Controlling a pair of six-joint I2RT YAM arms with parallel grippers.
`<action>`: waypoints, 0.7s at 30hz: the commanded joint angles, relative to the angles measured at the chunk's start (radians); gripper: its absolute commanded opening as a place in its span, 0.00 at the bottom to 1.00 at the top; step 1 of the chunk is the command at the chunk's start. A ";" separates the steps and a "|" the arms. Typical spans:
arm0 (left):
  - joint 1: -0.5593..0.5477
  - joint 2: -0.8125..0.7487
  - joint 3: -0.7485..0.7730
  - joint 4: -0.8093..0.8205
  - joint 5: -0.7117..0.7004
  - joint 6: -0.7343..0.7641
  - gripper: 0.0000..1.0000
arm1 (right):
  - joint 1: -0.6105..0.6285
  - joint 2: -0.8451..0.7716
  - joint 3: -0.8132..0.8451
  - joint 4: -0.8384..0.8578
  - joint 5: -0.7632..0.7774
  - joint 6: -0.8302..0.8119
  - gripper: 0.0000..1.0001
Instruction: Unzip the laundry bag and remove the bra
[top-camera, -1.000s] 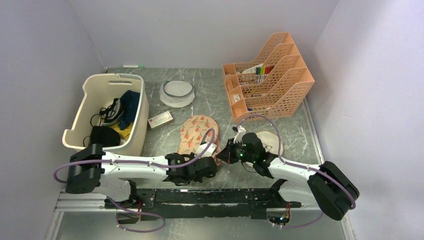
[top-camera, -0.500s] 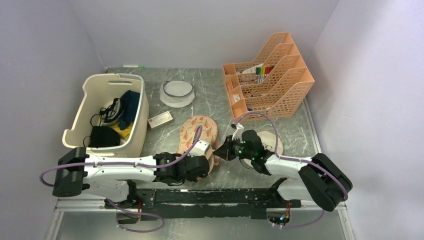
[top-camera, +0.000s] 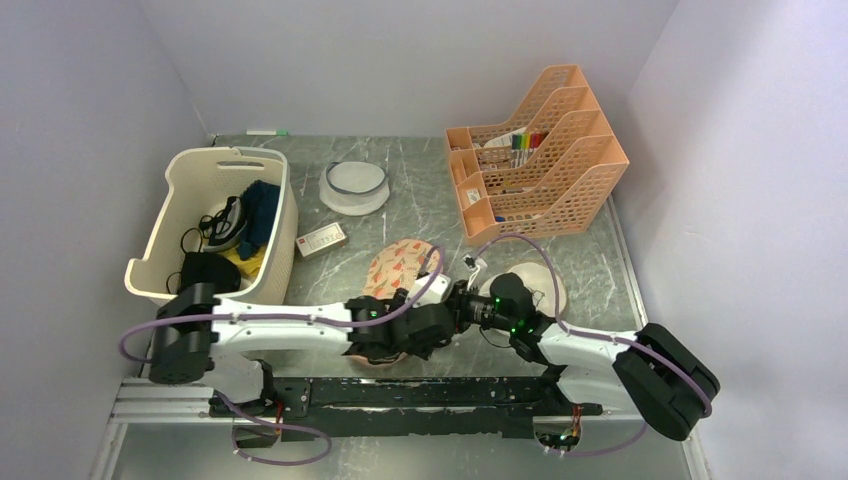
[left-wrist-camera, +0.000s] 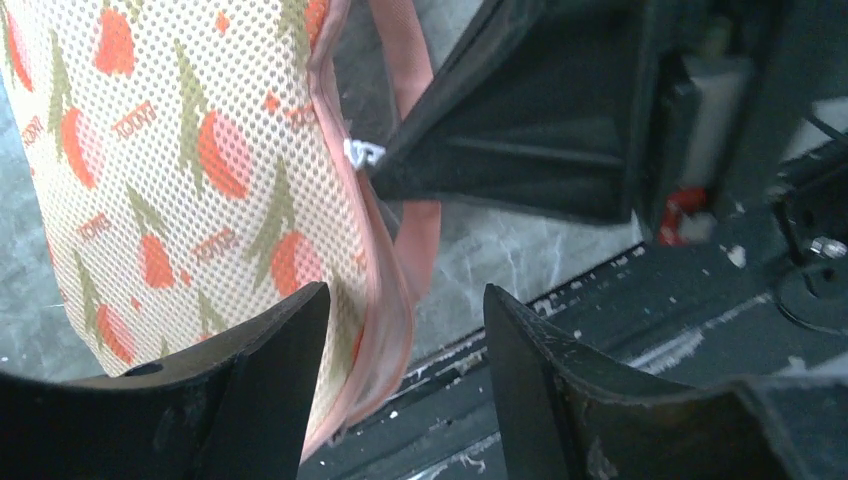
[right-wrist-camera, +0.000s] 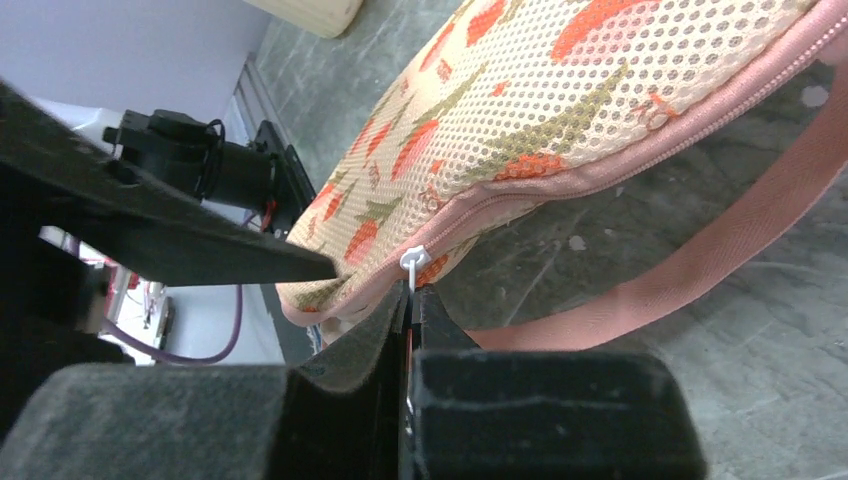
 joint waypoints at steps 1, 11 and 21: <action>-0.006 0.104 0.080 -0.078 -0.121 -0.045 0.68 | 0.021 -0.039 -0.026 0.069 -0.001 0.039 0.00; -0.005 0.110 0.049 -0.157 -0.152 -0.112 0.30 | 0.034 -0.077 -0.051 0.028 0.038 0.030 0.00; -0.005 -0.046 -0.072 -0.225 -0.145 -0.171 0.07 | -0.012 -0.170 0.030 -0.259 0.202 -0.065 0.00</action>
